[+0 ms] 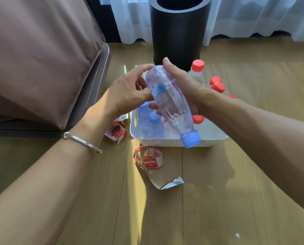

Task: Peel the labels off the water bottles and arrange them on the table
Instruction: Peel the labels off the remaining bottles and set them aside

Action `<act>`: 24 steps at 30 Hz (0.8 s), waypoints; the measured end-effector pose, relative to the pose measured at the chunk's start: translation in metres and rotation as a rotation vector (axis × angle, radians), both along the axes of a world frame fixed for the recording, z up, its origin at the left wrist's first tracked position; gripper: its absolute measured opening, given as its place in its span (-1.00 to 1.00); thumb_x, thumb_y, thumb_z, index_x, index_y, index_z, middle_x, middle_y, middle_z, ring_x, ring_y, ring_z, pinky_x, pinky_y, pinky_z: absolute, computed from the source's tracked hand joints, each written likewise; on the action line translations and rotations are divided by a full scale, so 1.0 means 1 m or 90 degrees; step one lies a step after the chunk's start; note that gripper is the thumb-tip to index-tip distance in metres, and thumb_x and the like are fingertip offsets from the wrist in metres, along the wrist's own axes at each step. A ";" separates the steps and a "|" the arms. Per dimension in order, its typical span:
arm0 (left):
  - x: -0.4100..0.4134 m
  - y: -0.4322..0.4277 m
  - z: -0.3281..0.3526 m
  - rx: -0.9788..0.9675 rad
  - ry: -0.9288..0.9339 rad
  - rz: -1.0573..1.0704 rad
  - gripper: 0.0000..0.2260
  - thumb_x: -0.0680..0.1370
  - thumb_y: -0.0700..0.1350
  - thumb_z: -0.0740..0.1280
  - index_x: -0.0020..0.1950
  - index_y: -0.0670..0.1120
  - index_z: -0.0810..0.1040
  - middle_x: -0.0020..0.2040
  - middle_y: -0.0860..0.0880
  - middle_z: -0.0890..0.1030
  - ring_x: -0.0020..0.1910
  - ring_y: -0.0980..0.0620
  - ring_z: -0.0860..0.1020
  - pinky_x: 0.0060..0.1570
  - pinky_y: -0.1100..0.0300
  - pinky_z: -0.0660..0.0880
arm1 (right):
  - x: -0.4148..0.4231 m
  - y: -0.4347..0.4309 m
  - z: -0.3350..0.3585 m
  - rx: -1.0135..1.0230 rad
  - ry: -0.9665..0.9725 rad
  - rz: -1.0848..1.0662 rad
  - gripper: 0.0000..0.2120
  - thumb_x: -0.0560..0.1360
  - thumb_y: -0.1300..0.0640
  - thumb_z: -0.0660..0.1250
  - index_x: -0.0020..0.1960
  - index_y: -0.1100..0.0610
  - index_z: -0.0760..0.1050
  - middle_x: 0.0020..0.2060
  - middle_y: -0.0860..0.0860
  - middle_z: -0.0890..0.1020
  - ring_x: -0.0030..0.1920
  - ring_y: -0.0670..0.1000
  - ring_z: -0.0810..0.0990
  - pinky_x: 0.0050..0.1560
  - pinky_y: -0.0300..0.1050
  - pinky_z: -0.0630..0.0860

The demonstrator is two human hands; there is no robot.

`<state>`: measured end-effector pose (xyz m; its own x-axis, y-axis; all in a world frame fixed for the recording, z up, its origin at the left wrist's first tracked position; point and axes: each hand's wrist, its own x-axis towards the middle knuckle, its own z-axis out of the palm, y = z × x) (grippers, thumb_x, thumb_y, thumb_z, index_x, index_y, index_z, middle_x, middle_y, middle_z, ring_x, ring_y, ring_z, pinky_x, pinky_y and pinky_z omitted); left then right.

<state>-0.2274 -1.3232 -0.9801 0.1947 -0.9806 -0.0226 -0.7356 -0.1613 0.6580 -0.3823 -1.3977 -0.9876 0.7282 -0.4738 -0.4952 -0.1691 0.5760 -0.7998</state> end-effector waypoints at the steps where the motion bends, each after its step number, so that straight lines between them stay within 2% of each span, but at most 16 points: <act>1: 0.001 0.002 -0.001 0.010 -0.022 -0.028 -0.43 0.50 -0.06 0.42 0.47 0.15 0.33 0.06 0.07 0.53 -0.02 0.20 0.49 0.02 0.32 0.41 | -0.001 -0.004 0.001 0.017 0.015 0.000 -0.38 0.57 -0.39 -0.05 0.04 0.08 0.53 -0.21 0.12 0.71 -0.24 0.06 0.70 -0.18 -0.07 0.65; 3: 0.001 0.003 -0.003 0.006 -0.056 -0.099 -0.21 0.43 -0.09 0.51 0.56 0.06 0.17 0.33 0.00 0.42 0.29 0.10 0.39 0.28 0.28 0.33 | -0.003 -0.007 0.000 0.045 0.050 0.025 -0.31 0.55 -0.43 -0.07 0.11 0.11 0.52 -0.23 0.17 0.71 -0.27 0.10 0.70 -0.23 -0.03 0.65; 5: -0.003 0.000 -0.001 0.024 -0.081 -0.187 -0.04 0.37 -0.12 0.56 0.60 0.05 0.02 0.51 0.00 0.26 0.47 0.07 0.22 0.41 0.34 0.13 | -0.005 -0.004 -0.004 0.063 0.085 0.066 -0.25 0.53 -0.46 -0.11 0.13 0.15 0.51 -0.21 0.21 0.71 -0.28 0.14 0.70 -0.29 -0.01 0.66; 7: -0.005 -0.002 0.000 0.067 -0.112 -0.256 0.08 0.35 -0.11 0.59 0.58 0.09 -0.14 0.55 0.00 0.20 0.50 0.05 0.15 0.44 0.29 0.08 | -0.008 -0.002 -0.006 0.084 0.100 0.112 -0.20 0.50 -0.49 -0.15 0.13 0.17 0.49 -0.17 0.22 0.71 -0.25 0.18 0.71 -0.26 0.04 0.66; 8: -0.005 -0.002 -0.001 0.077 -0.120 -0.279 0.09 0.35 -0.09 0.60 0.58 0.08 -0.16 0.53 -0.02 0.24 0.49 0.03 0.19 0.46 0.26 0.14 | -0.009 -0.001 -0.006 0.103 0.089 0.135 -0.17 0.49 -0.50 -0.16 0.17 0.18 0.47 -0.13 0.23 0.71 -0.20 0.22 0.71 -0.24 0.08 0.67; 9: -0.004 -0.002 -0.002 0.085 -0.116 -0.292 0.07 0.37 -0.09 0.59 0.58 0.11 -0.15 0.50 -0.04 0.32 0.46 0.04 0.26 0.43 0.33 0.20 | -0.009 -0.001 -0.005 0.120 0.073 0.146 -0.14 0.48 -0.51 -0.16 0.23 0.20 0.44 -0.09 0.24 0.71 -0.14 0.25 0.71 -0.20 0.11 0.67; 11: 0.000 -0.002 0.000 0.102 -0.072 -0.284 -0.01 0.37 -0.11 0.58 0.53 0.24 -0.04 0.36 0.04 0.47 0.32 0.22 0.42 0.21 0.58 0.26 | -0.009 -0.006 0.000 0.140 0.042 0.138 -0.11 0.48 -0.51 -0.15 0.29 0.24 0.41 -0.01 0.25 0.70 -0.04 0.29 0.69 -0.09 0.18 0.66; 12: 0.003 -0.002 0.003 0.097 -0.041 -0.255 -0.07 0.35 -0.11 0.60 0.50 0.27 0.08 0.29 0.11 0.50 0.21 0.35 0.47 0.15 0.62 0.29 | -0.008 -0.009 0.002 0.153 0.024 0.129 -0.10 0.49 -0.51 -0.14 0.27 0.25 0.43 0.03 0.26 0.69 0.00 0.30 0.68 -0.04 0.21 0.63; 14: 0.011 -0.003 0.008 0.068 0.024 -0.159 -0.21 0.28 -0.08 0.63 0.43 0.22 0.37 0.18 0.22 0.55 0.02 0.48 0.52 0.19 0.48 0.42 | -0.008 -0.018 0.008 0.171 -0.036 0.109 -0.10 0.48 -0.51 -0.14 0.22 0.26 0.48 0.07 0.26 0.67 0.02 0.27 0.68 0.00 0.18 0.62; 17: 0.023 0.000 0.007 0.014 0.084 -0.031 -0.47 0.24 0.19 0.57 0.18 0.26 0.56 0.04 0.22 0.67 0.03 0.25 0.62 0.17 0.11 0.55 | -0.004 -0.027 0.015 0.060 -0.080 0.099 -0.22 0.56 -0.39 -0.18 0.33 0.19 0.43 0.12 0.27 0.64 -0.14 0.14 0.72 -0.15 -0.04 0.68; 19: 0.024 0.002 0.007 0.005 0.070 0.044 -0.54 0.26 0.34 0.44 0.09 0.20 0.61 -0.05 0.16 0.69 -0.03 0.14 0.65 0.10 -0.02 0.58 | 0.002 -0.026 0.014 0.005 -0.059 0.064 -0.26 0.59 -0.36 -0.19 0.35 0.14 0.44 0.15 0.29 0.61 -0.31 0.07 0.66 -0.24 -0.07 0.64; 21: 0.019 0.001 0.008 0.013 0.065 0.083 -0.49 0.30 0.45 0.31 -0.06 0.07 0.65 -0.17 0.06 0.70 -0.18 0.10 0.65 0.00 -0.06 0.58 | 0.008 -0.021 0.009 -0.077 -0.018 0.020 -0.30 0.60 -0.35 -0.16 0.33 0.09 0.47 0.13 0.25 0.64 -0.36 0.05 0.59 -0.19 -0.05 0.61; 24: 0.003 0.002 0.008 0.038 0.103 0.107 -0.33 0.36 0.50 0.26 -0.12 -0.11 0.66 -0.23 -0.07 0.69 -0.27 0.07 0.62 -0.06 -0.08 0.59 | 0.016 -0.016 0.004 -0.276 0.068 -0.048 -0.47 0.68 -0.16 -0.06 0.21 0.17 0.53 0.02 0.17 0.65 -0.16 0.10 0.61 -0.04 0.01 0.59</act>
